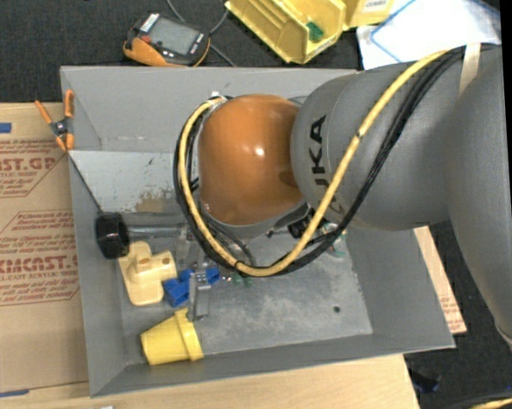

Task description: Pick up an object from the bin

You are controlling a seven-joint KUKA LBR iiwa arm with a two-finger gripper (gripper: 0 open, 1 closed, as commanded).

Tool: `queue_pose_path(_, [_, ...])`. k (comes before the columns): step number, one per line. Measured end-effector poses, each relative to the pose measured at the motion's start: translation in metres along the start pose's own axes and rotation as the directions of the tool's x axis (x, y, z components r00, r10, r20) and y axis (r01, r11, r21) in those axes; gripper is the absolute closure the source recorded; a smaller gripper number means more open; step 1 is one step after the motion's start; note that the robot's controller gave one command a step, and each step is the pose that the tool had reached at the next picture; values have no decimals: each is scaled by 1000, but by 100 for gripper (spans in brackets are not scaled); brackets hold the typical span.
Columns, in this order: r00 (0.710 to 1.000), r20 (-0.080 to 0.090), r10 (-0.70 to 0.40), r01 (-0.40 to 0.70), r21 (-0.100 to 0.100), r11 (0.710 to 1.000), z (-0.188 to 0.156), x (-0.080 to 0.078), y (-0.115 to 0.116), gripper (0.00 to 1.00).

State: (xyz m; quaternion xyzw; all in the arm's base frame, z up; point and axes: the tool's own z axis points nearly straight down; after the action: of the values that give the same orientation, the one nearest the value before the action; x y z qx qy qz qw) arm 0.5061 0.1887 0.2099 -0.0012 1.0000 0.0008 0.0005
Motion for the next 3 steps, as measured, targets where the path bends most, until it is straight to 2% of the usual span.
queue_pose_path(1, [984, 2, -178, 178, 0, 984, 118, -35, -39, 0])
queue_pose_path(2, [956, 10, -292, 292, -3, 957, 140, -45, -46, 0])
queue_pose_path(3, [968, 5, -251, 251, -2, 968, 137, -40, -43, 0])
